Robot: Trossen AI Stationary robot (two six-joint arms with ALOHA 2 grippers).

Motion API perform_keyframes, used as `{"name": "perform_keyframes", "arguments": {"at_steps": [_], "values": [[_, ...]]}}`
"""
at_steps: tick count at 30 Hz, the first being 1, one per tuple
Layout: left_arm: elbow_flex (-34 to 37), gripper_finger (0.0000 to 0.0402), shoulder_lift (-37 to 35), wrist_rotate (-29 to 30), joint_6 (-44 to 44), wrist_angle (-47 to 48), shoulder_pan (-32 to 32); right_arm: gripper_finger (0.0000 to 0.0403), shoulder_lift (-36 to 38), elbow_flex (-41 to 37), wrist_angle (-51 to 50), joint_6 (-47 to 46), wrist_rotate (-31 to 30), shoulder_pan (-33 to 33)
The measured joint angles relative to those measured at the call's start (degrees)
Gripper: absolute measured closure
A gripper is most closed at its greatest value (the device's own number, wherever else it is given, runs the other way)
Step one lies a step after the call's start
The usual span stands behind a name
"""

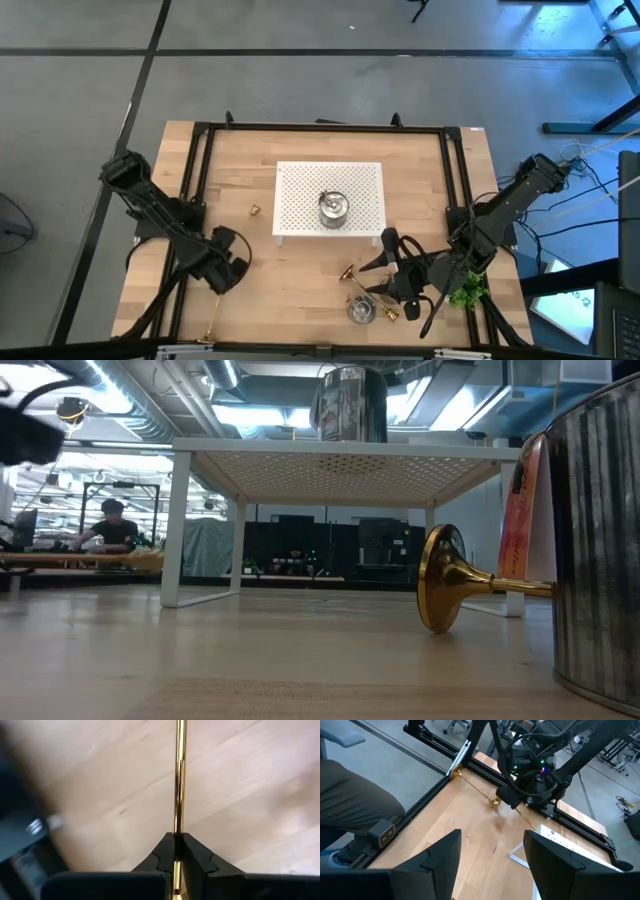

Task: Pick & Place candle stick holders
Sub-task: Put the top gold candle holder on the shelf

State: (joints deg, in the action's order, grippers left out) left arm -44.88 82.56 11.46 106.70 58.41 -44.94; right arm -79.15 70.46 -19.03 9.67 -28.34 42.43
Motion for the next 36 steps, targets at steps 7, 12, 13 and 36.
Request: {"name": "perform_keyframes", "arguments": {"at_steps": [7,12,13,36], "values": [[-3.74,0.0393,0.00,6.49,-2.53,4.84,3.54,0.0186,0.00,0.00,-0.02,0.17,0.02,-0.02],[-7.49,0.0393,-0.01,13.44,-0.15,15.49,4.97,0.0186,0.00,0.00,-0.04,0.17,0.02,-0.02],[-8.34,0.0393,-0.02,15.82,-0.08,17.17,5.37,0.0186,0.00,0.00,-0.03,0.17,0.02,-0.02],[-15.59,0.0393,-12.35,77.35,-12.25,29.90,22.70,0.0186,0.00,0.00,-0.05,0.99,-0.06,-0.08]]}}
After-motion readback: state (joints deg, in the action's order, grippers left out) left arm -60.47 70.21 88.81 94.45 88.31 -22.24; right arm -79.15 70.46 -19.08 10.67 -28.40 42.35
